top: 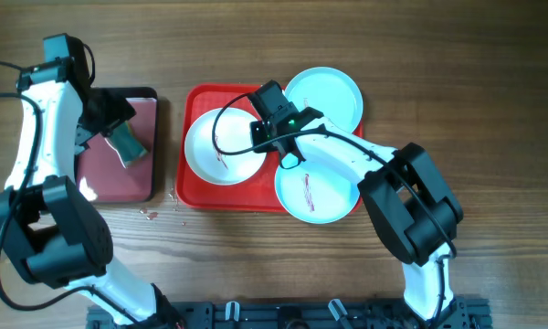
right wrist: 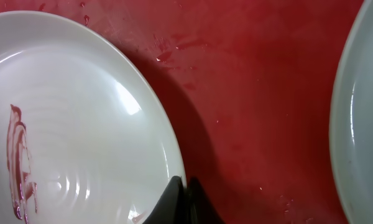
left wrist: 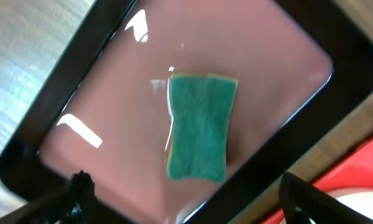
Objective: Clean dirty plates on tray and stack at the side
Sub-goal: 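Grasp the green sponge with the left gripper and lift it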
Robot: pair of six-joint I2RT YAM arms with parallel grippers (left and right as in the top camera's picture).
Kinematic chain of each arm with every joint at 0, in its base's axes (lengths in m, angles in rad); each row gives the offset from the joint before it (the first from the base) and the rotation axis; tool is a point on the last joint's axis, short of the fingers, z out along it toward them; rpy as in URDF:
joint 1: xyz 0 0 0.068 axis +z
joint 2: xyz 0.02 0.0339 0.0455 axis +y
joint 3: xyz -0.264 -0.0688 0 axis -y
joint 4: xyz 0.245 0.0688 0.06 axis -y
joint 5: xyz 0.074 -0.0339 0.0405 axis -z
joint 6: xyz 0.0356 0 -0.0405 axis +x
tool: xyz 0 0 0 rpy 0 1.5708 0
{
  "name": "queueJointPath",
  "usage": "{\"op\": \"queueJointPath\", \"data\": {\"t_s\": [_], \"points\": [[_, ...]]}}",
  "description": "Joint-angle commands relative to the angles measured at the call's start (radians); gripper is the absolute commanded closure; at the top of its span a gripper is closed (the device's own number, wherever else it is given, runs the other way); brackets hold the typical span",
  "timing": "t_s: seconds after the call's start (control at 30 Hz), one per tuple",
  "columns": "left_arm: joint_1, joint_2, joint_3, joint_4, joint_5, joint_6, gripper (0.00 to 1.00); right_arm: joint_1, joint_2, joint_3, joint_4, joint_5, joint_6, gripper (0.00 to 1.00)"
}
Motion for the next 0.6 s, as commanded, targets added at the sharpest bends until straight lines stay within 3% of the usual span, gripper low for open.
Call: {"op": "queueJointPath", "data": {"t_s": [0.0, 0.1, 0.37, 0.4, 0.43, 0.5, 0.57], "points": [[0.002, 0.061, 0.009, 0.053, -0.009, -0.024, 0.20, 0.002, 0.051, 0.006, -0.006, 0.006, 0.010, 0.96], [-0.004, 0.127, 0.009, 0.096, -0.005, -0.036, 0.27, 0.002, 0.051, 0.006, -0.002, 0.006, 0.010, 0.96], [-0.013, 0.270, 0.009, 0.103, 0.054, -0.035, 0.33, 0.002, 0.051, 0.006, 0.002, 0.006, 0.010, 0.96], [-0.016, 0.275, 0.008, 0.103, 0.059, -0.035, 0.38, 0.002, 0.051, 0.006, 0.002, 0.006, 0.010, 0.96], [-0.022, 0.278, 0.008, 0.105, 0.058, -0.035, 0.50, 0.002, 0.051, 0.006, 0.002, 0.006, 0.010, 0.96], [-0.029, 0.277, 0.008, 0.107, 0.057, -0.035, 0.96, 0.002, 0.051, 0.006, 0.003, 0.006, 0.010, 0.96], [-0.029, 0.274, 0.010, 0.105, 0.055, -0.035, 0.96, 0.002, 0.051, 0.006, 0.005, 0.006, 0.010, 0.96]]}}
